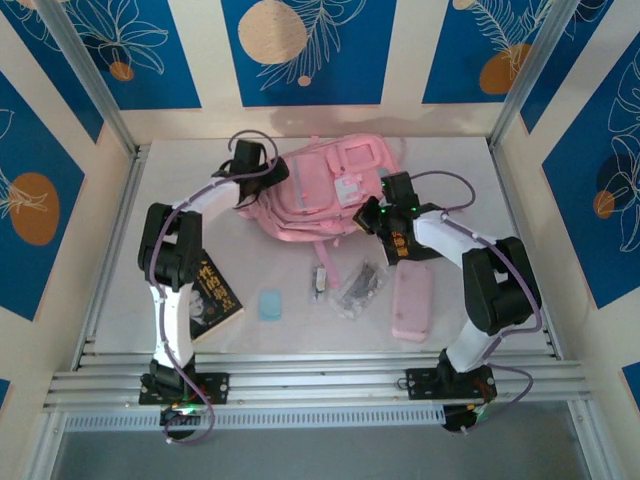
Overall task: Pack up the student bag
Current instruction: Rotate the student bag at the top-center of the table, then unzip the student bag at the top-center of the table.
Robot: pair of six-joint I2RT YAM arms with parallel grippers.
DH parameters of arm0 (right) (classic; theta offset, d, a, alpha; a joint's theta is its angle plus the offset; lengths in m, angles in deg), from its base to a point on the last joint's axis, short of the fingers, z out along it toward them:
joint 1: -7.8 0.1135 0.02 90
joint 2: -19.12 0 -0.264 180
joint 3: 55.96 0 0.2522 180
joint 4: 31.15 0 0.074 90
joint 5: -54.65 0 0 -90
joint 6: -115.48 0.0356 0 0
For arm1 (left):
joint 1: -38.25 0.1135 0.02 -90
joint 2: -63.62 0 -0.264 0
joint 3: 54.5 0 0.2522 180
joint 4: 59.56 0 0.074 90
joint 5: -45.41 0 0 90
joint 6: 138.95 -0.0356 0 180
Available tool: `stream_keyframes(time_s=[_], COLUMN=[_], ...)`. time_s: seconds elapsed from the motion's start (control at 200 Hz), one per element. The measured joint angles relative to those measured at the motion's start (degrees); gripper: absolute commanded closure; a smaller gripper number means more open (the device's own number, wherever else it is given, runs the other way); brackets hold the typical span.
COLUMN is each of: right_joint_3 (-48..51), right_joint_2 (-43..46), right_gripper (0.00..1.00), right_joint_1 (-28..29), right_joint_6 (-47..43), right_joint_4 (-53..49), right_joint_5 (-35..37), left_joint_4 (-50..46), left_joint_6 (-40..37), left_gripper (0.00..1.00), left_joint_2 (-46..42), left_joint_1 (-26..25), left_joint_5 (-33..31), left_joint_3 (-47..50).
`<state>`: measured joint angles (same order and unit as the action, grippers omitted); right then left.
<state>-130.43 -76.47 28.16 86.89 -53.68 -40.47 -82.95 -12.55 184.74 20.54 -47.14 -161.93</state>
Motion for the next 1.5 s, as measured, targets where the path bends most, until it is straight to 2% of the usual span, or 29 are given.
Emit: stream_keyframes(time_s=[0.11, 0.24, 0.35, 0.465, 0.57, 0.695, 0.95, 1.09, 1.25, 1.5], right_joint_3=[-1.1, -5.1, -7.2, -8.2, -9.0, -9.8, -9.8, -9.1, -7.3, -5.4], right_joint_2=[-1.4, -4.9, -6.3, -6.6, -6.7, -6.7, -6.6, -6.6, -6.6, -6.6], right_gripper=[1.0, 1.0, 1.0, 1.0, 1.0, 1.0, 1.0, 1.0, 1.0, 1.0], right_joint_1=[0.6, 1.1, 1.7, 2.2, 2.7, 3.2, 3.3, 3.3, 3.3, 2.7], right_joint_6=[4.8, 8.8, 11.3, 13.6, 15.1, 16.7, 20.4, 22.2, 23.8, 24.1], right_joint_4=[0.3, 2.0, 3.5, 4.9, 4.9, 5.1, 6.6, 8.5, 11.3, 14.0], right_joint_5=[0.0, -0.2, -0.2, -0.2, -0.2, -0.5, -2.6, -3.5, -4.4, -6.1], left_joint_4=[-6.5, -13.2, -12.8, -8.4, -3.2, 0.8, 11.4, 13.6, 15.0, 15.1], left_joint_6=[-5.7, -8.7, -8.0, -5.4, -2.3, -0.7, -3.0, -5.7, -7.9, -7.8], left_gripper=[0.0, 0.01, 0.03, 0.07, 0.16, 0.19, 0.28, 0.35, 0.41, 0.68], left_joint_2=[-4.5, -15.1, -25.5, -30.7, -29.9, -26.5, -18.6, -13.2, -11.5, -11.6], left_joint_1=[0.0, -1.5, -5.5, -11.4, -15.5, -17.4, -18.2, -18.2, -18.2, -18.2], left_joint_5=[2.4, 10.8, 15.8, 18.0, 18.7, 17.0, 9.3, 5.2, 2.0, 4.2], left_joint_3=[-0.5, 4.2, 13.4, 22.8, 28.9, 30.6, 29.4, 26.4, 25.2, 23.7])
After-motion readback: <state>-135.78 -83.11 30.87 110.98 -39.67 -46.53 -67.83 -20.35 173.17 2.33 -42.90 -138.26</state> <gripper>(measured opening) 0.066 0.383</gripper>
